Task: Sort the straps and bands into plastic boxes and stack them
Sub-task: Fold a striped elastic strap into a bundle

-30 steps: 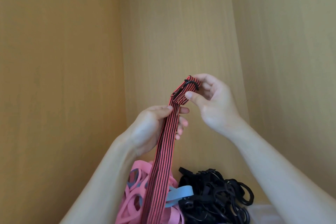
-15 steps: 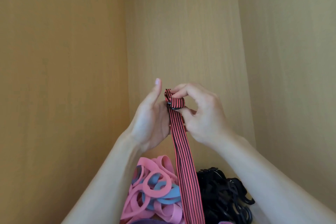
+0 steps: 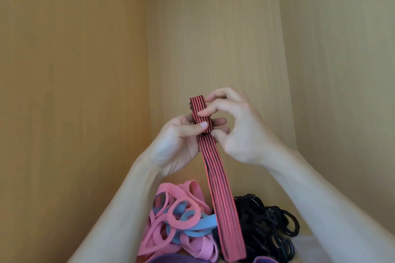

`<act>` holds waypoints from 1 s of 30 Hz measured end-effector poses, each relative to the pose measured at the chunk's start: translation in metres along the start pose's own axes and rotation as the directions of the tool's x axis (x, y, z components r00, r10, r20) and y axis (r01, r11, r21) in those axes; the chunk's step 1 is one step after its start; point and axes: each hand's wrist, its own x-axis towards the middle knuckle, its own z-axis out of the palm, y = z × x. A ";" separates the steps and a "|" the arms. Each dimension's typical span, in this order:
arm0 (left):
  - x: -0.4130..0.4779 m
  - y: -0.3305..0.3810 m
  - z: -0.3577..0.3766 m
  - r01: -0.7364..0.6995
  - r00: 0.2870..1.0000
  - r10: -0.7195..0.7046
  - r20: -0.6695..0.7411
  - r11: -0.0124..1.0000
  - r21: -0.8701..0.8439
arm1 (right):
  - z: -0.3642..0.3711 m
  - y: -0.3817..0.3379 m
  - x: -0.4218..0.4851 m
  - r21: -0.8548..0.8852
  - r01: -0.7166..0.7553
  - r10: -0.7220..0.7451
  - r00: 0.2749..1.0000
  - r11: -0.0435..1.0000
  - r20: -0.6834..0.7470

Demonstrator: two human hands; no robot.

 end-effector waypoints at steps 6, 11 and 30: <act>0.002 -0.005 0.001 0.031 0.999 -0.030 -0.027 0.997 0.065 | -0.015 0.003 0.005 0.152 -0.209 0.224 0.970 0.966 -0.089; 0.002 -0.007 0.002 0.069 0.997 -0.064 -0.033 0.985 0.156 | -0.017 0.013 0.005 0.339 -0.434 0.424 0.899 0.835 0.106; 0.008 -0.015 -0.002 0.072 0.993 -0.108 0.043 0.862 0.501 | -0.014 0.018 0.002 0.419 -0.380 0.371 0.922 0.824 0.106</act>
